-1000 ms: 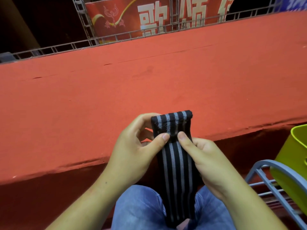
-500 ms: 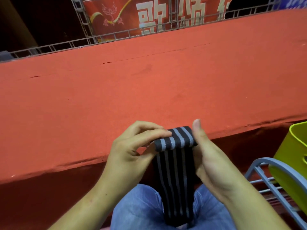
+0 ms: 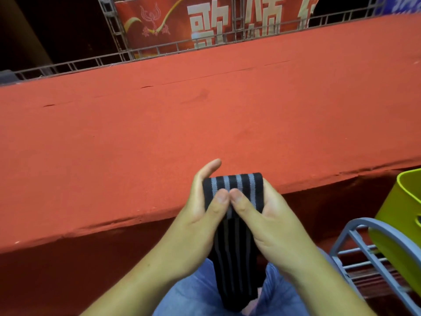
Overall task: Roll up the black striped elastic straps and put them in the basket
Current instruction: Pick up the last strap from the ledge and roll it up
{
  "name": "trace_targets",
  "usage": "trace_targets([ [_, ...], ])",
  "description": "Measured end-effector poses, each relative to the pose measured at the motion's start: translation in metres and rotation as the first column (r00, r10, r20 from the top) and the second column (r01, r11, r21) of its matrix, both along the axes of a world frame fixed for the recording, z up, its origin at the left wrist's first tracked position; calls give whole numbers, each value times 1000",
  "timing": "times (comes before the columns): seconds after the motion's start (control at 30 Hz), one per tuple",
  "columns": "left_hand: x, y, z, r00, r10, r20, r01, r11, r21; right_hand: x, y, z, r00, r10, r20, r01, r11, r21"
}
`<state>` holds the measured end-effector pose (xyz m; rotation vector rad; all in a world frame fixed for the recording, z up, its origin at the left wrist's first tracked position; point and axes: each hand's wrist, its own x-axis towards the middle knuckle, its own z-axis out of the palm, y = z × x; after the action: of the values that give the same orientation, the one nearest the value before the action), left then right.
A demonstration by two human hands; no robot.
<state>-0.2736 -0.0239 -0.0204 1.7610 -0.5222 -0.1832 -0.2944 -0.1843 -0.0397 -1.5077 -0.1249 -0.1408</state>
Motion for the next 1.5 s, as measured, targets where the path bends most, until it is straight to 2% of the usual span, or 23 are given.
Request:
trace_targets([
  [0.07,-3,-5,0,999,33,38,-33,999,-3,0,3,1,1000,-19,-10,19,1000,-21],
  [0.23,-1,-7,-3,999,43,22,-43,999,-9,-1,1,7,993,-107,43,110,992,-63],
  [0.37,3,-5,2,996,30,88,-37,996,79,1,-8,8,975,-188,122,198,977,-73],
  [0.47,5,-3,5,994,28,101,-37,996,86,2,-10,6,972,-202,116,212,974,-75],
  [0.77,7,-3,1,994,58,91,-58,998,-2,4,-13,1,988,-73,-134,77,997,29],
  [0.93,7,-5,1,988,78,135,-79,997,1,2,-15,0,986,-32,-162,43,997,66],
  [1.07,9,-4,-1,950,134,282,-153,987,46,2,-17,-4,978,26,-205,-13,998,67],
  [1.3,12,-5,-6,917,170,361,-184,983,5,3,-21,-9,963,184,-199,-161,979,127],
  [1.5,9,0,-10,933,94,349,-108,994,23,3,-22,-7,983,105,-153,-81,985,155],
])
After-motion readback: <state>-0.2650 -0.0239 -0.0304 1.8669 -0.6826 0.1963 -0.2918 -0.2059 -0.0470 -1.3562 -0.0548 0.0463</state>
